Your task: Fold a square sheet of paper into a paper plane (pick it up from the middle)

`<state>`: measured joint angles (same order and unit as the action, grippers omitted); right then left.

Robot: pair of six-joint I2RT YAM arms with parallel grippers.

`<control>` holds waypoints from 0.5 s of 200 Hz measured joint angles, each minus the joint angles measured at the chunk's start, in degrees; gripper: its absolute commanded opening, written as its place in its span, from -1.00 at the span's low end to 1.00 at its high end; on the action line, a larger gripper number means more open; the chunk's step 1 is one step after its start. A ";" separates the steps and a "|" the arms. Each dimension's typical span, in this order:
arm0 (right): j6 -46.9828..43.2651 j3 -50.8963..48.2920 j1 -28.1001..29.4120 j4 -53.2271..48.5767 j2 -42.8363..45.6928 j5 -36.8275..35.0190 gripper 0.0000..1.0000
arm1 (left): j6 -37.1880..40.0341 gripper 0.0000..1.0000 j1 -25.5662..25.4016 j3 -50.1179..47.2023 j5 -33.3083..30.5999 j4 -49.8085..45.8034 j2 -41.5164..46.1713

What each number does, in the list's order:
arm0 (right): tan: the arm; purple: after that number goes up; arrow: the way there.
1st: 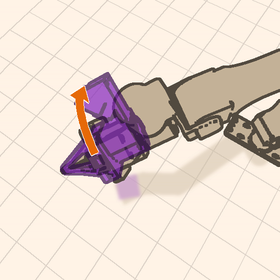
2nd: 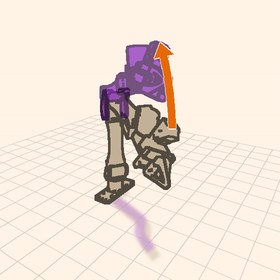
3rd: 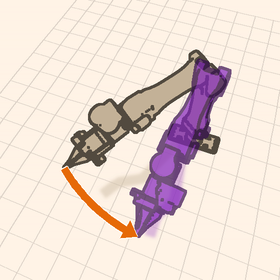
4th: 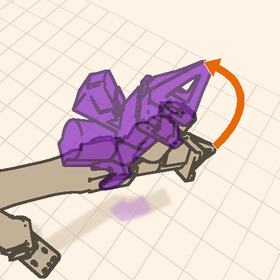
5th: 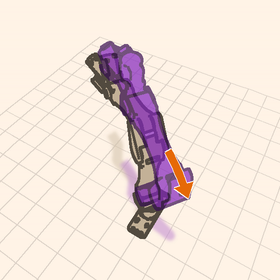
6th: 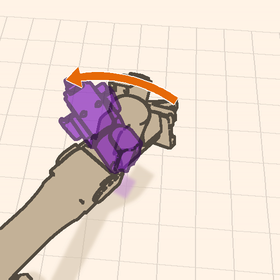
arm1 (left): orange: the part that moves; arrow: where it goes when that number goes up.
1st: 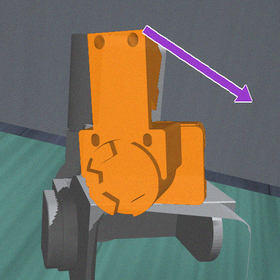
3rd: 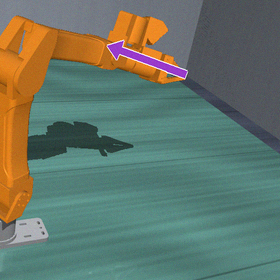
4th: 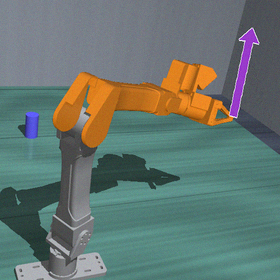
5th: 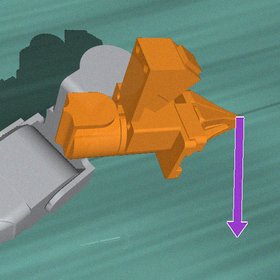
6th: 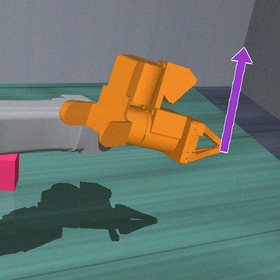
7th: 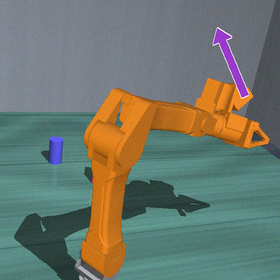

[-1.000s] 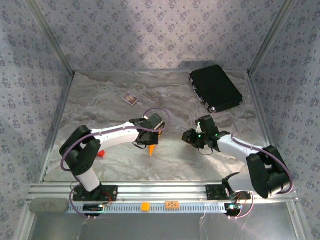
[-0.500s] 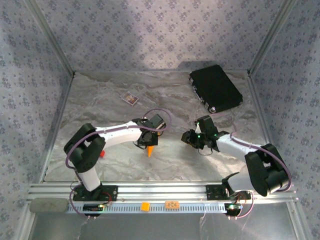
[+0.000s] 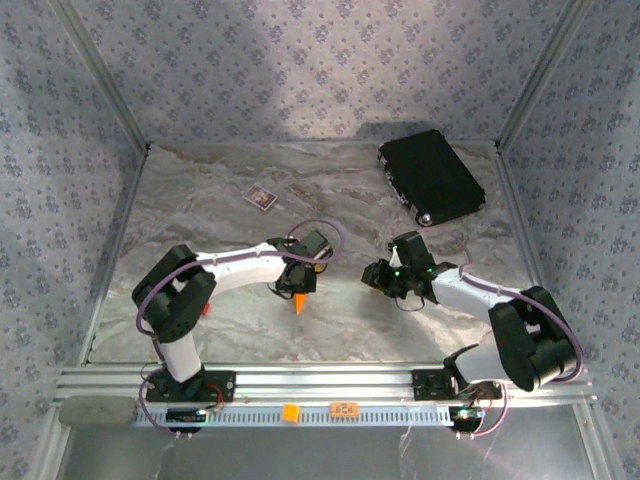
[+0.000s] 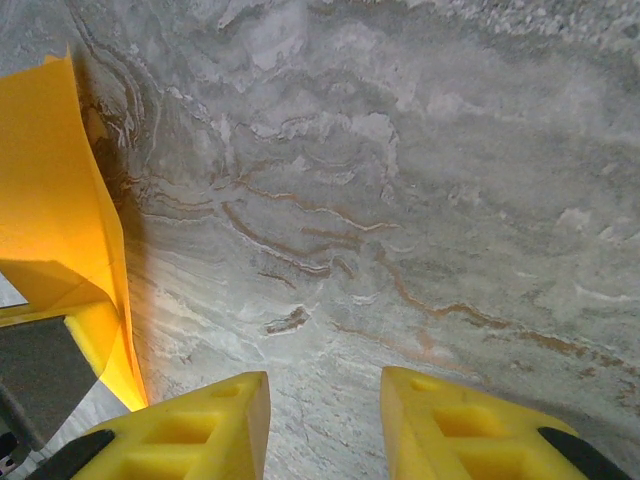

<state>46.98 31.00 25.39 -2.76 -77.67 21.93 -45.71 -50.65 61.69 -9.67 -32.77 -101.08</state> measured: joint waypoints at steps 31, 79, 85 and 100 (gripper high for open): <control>0.02 0.00 0.04 0.02 -0.46 0.00 -0.28 | 0.00 -0.69 0.00 0.00 0.04 0.04 -0.57; 0.02 0.00 0.17 0.11 -0.83 0.00 -0.28 | 0.00 -0.68 0.00 0.04 0.04 0.42 -1.16; 0.00 0.00 0.26 0.13 -0.83 0.00 -0.28 | 0.00 -0.68 0.00 0.04 0.04 0.44 -1.22; 0.02 0.00 0.26 0.20 -0.83 0.00 -0.28 | -0.02 -0.67 0.00 0.04 0.02 0.48 -1.27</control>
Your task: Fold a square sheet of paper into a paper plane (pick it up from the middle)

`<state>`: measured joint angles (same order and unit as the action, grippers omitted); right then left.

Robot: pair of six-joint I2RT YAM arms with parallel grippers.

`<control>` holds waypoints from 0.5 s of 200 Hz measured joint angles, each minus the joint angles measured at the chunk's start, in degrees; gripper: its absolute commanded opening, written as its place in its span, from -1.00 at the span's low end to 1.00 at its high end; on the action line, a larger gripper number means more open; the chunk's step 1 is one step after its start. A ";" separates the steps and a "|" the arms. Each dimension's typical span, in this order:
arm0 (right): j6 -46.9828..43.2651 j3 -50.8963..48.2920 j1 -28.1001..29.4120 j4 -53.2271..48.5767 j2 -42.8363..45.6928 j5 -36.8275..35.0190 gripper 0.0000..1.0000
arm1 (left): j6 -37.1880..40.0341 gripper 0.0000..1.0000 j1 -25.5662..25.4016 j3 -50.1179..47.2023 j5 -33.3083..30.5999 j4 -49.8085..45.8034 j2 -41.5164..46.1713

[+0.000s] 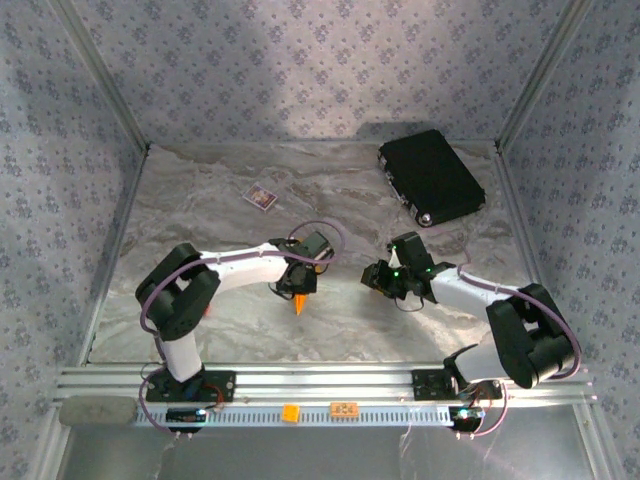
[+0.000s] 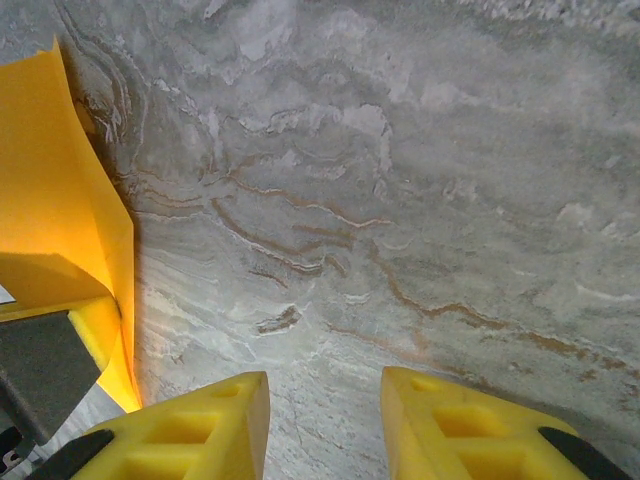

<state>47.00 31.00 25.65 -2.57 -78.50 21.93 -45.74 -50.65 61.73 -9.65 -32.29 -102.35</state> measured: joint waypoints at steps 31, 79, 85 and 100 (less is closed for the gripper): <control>0.00 0.00 0.00 0.00 0.00 0.00 -0.28 | 0.00 -0.62 0.00 0.00 0.00 0.13 -0.15; -0.04 0.00 0.00 -0.11 0.28 -0.11 -0.28 | -0.98 -0.38 -0.42 0.09 -0.04 1.07 -0.59; -0.07 0.00 0.00 -0.22 0.50 -0.15 -0.27 | -1.09 -0.35 -0.52 0.11 -0.07 1.18 -0.66; -0.11 0.00 -0.02 -0.61 1.42 -0.33 -0.27 | -1.77 -0.29 -0.83 0.50 -0.17 1.20 -0.98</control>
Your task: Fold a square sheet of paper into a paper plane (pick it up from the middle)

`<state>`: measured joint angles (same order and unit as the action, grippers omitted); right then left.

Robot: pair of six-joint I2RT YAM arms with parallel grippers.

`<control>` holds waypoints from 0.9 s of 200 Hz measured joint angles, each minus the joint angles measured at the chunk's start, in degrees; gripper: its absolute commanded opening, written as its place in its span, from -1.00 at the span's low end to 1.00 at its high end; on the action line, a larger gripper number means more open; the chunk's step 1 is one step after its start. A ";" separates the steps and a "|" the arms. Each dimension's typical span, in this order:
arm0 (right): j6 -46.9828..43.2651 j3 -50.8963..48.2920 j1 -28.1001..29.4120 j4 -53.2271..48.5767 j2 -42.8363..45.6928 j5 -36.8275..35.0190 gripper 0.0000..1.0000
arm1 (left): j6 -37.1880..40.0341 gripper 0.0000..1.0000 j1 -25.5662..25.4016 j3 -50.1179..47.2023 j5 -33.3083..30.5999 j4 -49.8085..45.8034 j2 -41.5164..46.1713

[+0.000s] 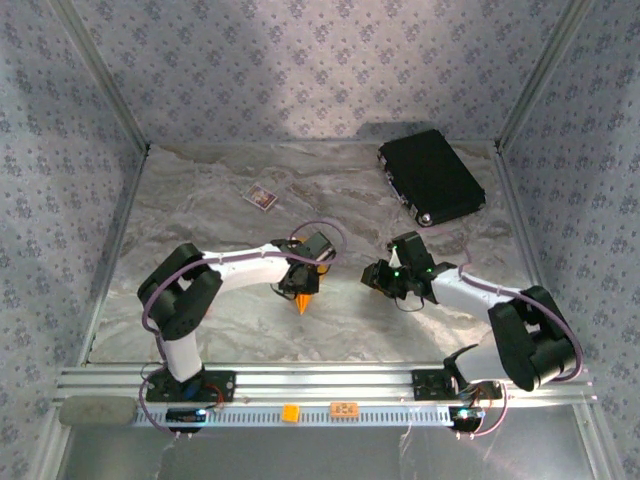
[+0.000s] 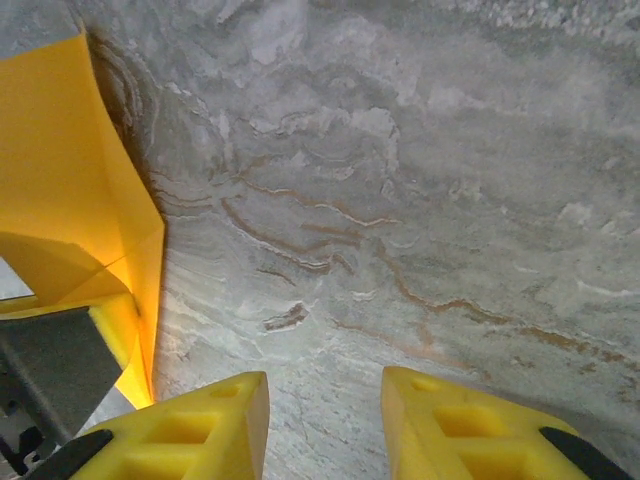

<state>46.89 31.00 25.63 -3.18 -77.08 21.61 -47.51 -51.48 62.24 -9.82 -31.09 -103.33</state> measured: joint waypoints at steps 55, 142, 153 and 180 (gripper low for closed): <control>-0.76 0.00 -1.33 -1.88 3.15 -0.55 -0.26 | -1.86 -0.19 -2.19 4.48 -2.64 -2.14 -3.37; -3.65 0.20 -4.22 -5.70 7.65 -1.86 -0.22 | -5.75 0.00 -2.86 5.88 -1.97 -4.07 -3.08; -4.28 0.44 -4.57 -6.34 8.17 -2.27 -0.22 | -6.05 0.02 -3.04 5.88 -1.73 -4.31 -2.36; -5.66 1.27 -5.46 -7.87 9.60 -3.06 -0.21 | -6.84 0.05 -3.06 5.88 -1.53 -4.83 -0.09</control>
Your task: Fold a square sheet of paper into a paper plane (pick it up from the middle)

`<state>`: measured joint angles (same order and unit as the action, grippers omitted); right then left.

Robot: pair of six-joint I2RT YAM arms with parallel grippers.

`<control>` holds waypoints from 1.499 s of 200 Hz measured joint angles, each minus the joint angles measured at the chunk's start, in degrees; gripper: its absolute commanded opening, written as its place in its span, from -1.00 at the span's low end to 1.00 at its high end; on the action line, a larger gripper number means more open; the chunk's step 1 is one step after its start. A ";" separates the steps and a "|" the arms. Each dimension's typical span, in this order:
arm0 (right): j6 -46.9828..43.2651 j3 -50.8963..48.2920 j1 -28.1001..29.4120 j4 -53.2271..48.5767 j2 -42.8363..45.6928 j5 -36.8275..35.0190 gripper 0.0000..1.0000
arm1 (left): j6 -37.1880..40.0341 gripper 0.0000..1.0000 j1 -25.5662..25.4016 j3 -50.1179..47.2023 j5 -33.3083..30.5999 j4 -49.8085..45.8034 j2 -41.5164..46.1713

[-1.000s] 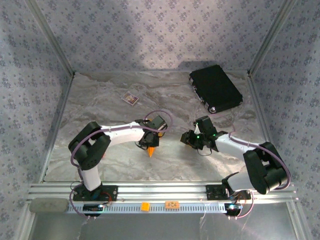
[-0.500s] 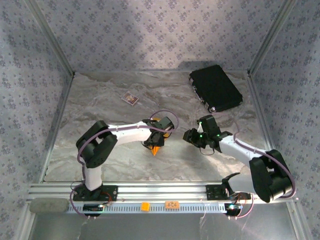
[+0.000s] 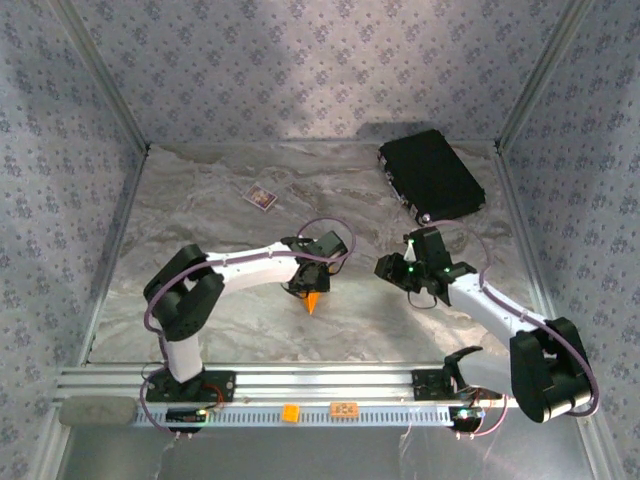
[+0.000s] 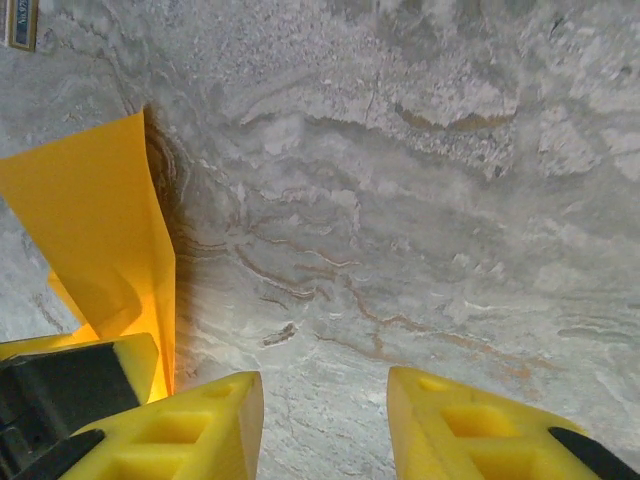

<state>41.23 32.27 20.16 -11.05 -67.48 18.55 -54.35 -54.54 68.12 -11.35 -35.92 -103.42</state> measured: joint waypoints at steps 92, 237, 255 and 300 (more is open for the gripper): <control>-8.81 5.22 -1.44 -7.02 11.39 -11.72 0.23 | 0.76 0.33 -0.35 -7.06 -6.93 1.38 16.96; -28.37 -5.42 -5.40 4.68 16.26 -49.55 0.54 | 10.01 0.99 18.93 -30.88 -19.58 4.28 52.26; -30.64 -7.98 -7.26 9.81 14.05 -49.55 0.53 | 11.69 1.00 21.66 -32.15 -20.00 4.52 53.88; -33.40 -12.04 -15.06 23.61 3.58 -42.56 0.54 | 16.65 0.99 28.17 -34.21 -23.89 7.13 53.66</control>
<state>7.84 20.23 5.10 12.56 -63.90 -24.01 -37.69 -26.37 33.91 -35.24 -28.80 -49.76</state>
